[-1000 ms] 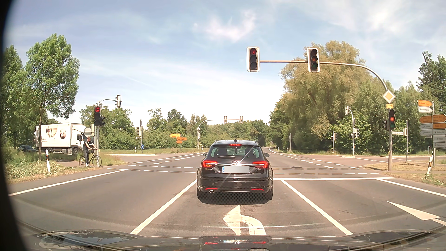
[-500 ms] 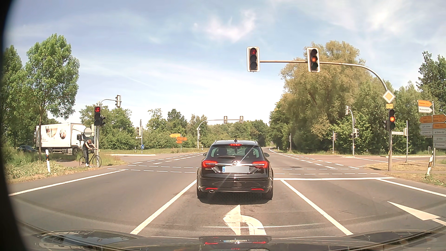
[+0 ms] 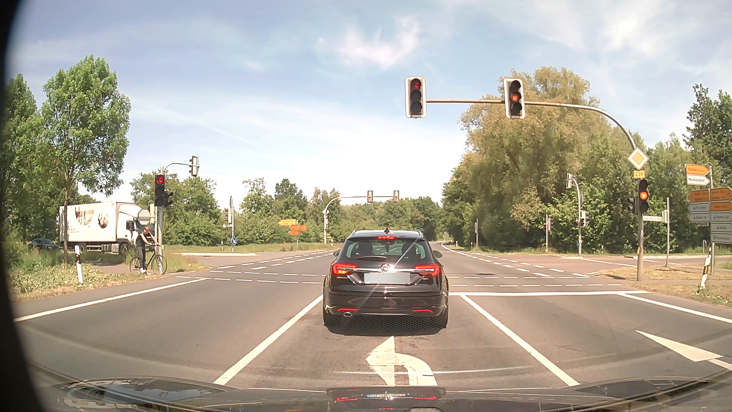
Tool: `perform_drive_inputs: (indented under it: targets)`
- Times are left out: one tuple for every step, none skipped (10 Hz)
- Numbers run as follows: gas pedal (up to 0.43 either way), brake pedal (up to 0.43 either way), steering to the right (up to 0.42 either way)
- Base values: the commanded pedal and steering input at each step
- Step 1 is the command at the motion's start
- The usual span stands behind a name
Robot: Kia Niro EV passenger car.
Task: Follow the waypoints while adhering to traffic rules and regulations
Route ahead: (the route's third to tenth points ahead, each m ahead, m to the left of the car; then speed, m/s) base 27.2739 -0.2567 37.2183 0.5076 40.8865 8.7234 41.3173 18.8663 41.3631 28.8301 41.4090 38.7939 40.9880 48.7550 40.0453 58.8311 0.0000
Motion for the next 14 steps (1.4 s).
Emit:
perform_drive_inputs:
  targets:
    - [0.0, 0.0, 0.004]
    - [0.0, 0.0, 0.004]
    - [0.0, 0.0, 0.004]
    - [0.0, 0.0, 0.004]
    - [0.0, 0.0, 0.004]
    - [0.0, 0.0, 0.004]
    - [0.0, 0.0, 0.004]
    - [0.0, 0.0, 0.004]
    - [0.0, 0.0, 0.004]
    - [0.0, 0.0, 0.004]
    - [0.0, 0.0, 0.004]
    - [0.0, 0.0, 0.004]
    - [0.0, 0.0, 0.004]
    - [0.0, 0.0, 0.004]
